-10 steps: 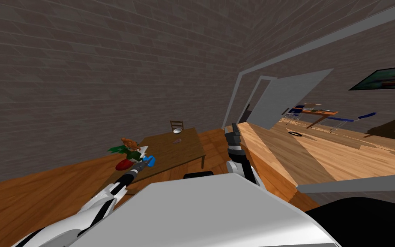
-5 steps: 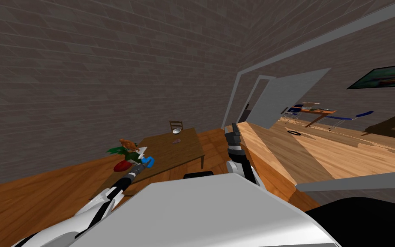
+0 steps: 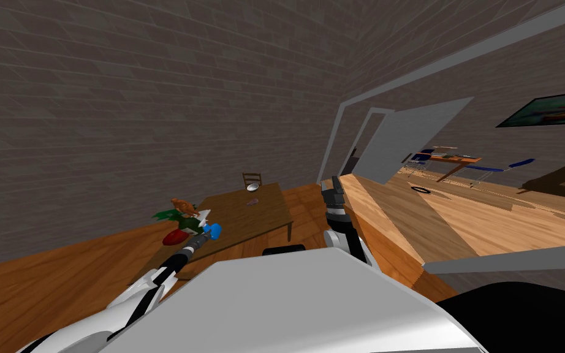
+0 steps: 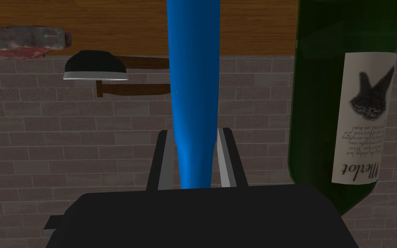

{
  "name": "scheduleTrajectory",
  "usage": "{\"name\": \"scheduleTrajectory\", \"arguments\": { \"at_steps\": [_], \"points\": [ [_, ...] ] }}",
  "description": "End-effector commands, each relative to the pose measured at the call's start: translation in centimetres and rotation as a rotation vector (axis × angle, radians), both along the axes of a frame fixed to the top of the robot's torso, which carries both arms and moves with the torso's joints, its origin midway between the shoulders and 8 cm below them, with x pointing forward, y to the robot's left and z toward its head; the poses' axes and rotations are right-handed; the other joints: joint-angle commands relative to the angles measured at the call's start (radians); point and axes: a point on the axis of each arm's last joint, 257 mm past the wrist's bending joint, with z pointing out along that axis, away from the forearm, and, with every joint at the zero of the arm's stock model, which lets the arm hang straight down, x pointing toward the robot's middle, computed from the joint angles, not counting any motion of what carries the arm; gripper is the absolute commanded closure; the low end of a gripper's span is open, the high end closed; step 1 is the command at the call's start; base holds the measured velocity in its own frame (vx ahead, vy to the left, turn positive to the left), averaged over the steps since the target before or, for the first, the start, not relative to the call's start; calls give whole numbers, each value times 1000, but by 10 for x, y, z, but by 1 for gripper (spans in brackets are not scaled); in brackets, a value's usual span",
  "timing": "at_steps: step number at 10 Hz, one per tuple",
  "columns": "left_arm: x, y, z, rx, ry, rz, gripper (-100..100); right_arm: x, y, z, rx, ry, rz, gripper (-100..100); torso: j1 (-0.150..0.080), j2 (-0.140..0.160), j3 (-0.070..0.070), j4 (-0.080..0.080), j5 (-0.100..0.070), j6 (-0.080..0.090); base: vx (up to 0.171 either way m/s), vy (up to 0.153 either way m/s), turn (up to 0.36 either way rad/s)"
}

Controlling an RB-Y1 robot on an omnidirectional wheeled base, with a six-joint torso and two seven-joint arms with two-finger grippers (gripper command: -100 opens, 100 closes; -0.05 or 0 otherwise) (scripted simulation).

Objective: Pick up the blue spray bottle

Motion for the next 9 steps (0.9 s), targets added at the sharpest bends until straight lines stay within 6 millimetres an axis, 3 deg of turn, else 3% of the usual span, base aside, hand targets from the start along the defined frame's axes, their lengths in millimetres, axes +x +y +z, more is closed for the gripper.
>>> {"name": "scheduleTrajectory", "arguments": {
  "at_steps": [1,2,3,4,5,6,7,8,9],
  "points": [
    [0,0,0,0,0,0,0,0,0,0,0,0,0,0,0,0,0,0,0,0,0,0,0],
    [1,-5,-8,17,31,-12,100,0,0,0,0,0,0,0,0,0,0,0,0,0,0,57,182],
    [11,-6,-1,31,16,-25,100,0,0,0,0,0,0,0,4,1,0,-1,1,-3,0,64,106],
    [6,-13,-11,32,46,-30,100,0,0,0,0,0,0,0,6,0,0,-1,1,-2,13,83,149],
    [23,-17,-1,57,29,-50,100,0,0,0,0,0,0,0,8,0,-1,-2,2,-4,4,67,86],
    [24,-28,-8,59,45,-64,100,0,0,0,0,0,0,0,8,0,-1,-2,2,-3,0,85,177],
    [37,-33,0,77,31,-80,100,0,0,0,0,0,0,0,9,0,-1,-3,2,-5,-3,60,101],
    [26,-41,-15,63,64,-76,100,0,0,0,0,0,0,0,8,0,-1,-2,2,-3,0,79,167],
    [37,-48,-11,80,59,-93,100,0,0,0,0,0,0,0,9,0,-2,-3,2,-5,6,60,73]
  ]
}}
